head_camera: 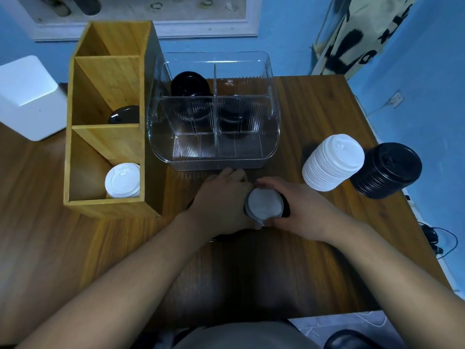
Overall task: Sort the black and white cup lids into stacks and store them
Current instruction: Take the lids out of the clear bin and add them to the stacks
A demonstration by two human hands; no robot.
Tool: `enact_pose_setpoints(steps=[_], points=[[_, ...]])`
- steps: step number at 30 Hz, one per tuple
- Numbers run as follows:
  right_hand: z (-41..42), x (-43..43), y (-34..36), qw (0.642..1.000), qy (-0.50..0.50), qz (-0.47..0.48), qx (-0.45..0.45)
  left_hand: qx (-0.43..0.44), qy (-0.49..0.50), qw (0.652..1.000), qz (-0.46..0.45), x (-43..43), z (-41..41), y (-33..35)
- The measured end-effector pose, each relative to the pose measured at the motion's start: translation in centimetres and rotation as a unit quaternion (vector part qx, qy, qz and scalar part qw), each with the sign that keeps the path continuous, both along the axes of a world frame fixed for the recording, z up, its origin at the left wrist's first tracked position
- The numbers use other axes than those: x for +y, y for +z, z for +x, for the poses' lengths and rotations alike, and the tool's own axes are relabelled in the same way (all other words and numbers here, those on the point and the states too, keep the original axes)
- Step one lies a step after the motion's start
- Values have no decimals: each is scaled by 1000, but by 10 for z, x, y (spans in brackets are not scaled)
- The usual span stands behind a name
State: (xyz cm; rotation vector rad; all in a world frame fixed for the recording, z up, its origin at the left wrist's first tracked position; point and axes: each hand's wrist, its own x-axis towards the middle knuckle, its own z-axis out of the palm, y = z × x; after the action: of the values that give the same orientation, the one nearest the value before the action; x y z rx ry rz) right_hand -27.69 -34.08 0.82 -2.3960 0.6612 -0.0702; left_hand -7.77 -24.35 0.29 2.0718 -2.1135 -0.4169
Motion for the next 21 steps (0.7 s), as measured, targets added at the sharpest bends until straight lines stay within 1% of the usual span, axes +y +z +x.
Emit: enact_pose_setpoints(steps=[4, 8, 11, 16, 21], points=[[1, -3, 2, 1000, 0, -4, 20, -38, -18, 999, 6, 0, 1, 4], [2, -2, 5, 1000, 11, -25, 6, -48, -7, 999, 25, 5, 2, 12], [1, 0, 5, 999, 15, -50, 8, -23, 55, 998, 8, 22, 12, 21], [-2, 3, 15, 998, 27, -53, 11, 44, 123, 990, -44, 82, 36, 22], [29, 2, 50, 996, 46, -77, -18, 129, 133, 983, -15, 99, 41, 1]])
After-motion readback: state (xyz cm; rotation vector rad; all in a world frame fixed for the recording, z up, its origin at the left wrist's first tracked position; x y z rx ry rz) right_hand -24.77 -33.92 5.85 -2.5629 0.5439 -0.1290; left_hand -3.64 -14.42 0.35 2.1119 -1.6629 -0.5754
